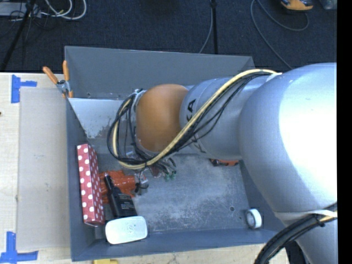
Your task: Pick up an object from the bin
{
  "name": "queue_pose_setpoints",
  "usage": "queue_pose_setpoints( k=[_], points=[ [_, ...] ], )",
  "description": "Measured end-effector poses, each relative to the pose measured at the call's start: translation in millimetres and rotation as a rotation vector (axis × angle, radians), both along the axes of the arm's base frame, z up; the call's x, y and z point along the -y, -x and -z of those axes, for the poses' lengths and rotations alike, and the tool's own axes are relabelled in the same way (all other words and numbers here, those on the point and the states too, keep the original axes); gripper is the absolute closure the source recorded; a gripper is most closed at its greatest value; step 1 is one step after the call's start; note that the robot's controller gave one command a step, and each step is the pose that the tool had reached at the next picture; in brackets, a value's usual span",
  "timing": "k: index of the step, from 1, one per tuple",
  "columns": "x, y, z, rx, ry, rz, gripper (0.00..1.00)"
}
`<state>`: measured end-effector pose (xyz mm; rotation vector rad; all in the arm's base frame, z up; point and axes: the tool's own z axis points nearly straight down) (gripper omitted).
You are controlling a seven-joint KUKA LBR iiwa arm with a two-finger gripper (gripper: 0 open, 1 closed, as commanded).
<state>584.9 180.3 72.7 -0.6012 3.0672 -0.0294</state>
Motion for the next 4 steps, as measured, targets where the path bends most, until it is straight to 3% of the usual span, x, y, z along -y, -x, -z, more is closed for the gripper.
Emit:
queue_pose_setpoints(
  k=[2,3,4],
  points=[
    [-11.5,-0.4,-0.9,0.001,0.013,-0.058,1.0],
    [-16.8,0.7,-1.4,0.004,0.019,-0.022,1.0],
    [-20.1,9.0,-65.8,0.002,0.014,-0.096,1.0]
  ],
)
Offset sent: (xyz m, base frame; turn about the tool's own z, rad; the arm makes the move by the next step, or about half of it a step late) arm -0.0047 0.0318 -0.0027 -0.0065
